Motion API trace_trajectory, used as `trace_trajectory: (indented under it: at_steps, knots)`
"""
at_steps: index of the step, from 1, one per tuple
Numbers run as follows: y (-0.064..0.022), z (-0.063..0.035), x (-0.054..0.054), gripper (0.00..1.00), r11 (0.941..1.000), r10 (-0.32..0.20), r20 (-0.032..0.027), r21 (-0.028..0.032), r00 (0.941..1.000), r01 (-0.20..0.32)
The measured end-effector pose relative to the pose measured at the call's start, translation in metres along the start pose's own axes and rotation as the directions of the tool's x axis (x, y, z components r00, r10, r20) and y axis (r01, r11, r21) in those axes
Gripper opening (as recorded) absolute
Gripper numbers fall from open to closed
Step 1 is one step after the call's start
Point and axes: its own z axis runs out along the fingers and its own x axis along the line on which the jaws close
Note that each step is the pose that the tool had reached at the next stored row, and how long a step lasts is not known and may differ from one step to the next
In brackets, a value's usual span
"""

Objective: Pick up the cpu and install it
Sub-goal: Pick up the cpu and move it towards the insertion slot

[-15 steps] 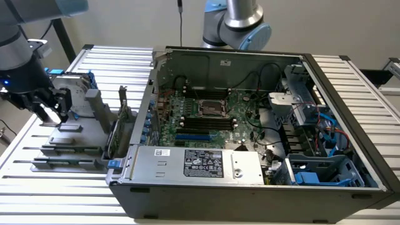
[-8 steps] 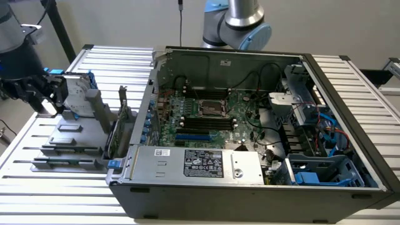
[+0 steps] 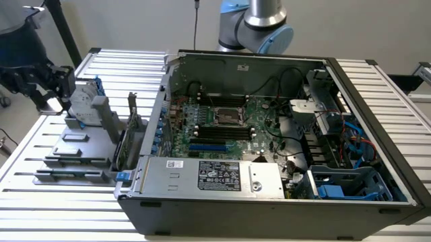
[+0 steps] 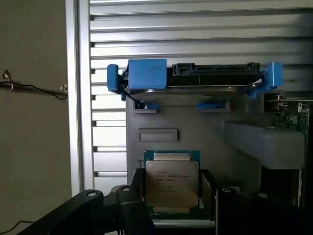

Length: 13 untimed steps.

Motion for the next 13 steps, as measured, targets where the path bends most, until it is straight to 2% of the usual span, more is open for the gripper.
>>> trace_trajectory:
  at_steps: [13]
  knots:
    - [0.0039,-0.0594,-0.055,0.55,1.0,-0.001,-0.0091,0.0003,1.0,0.001]
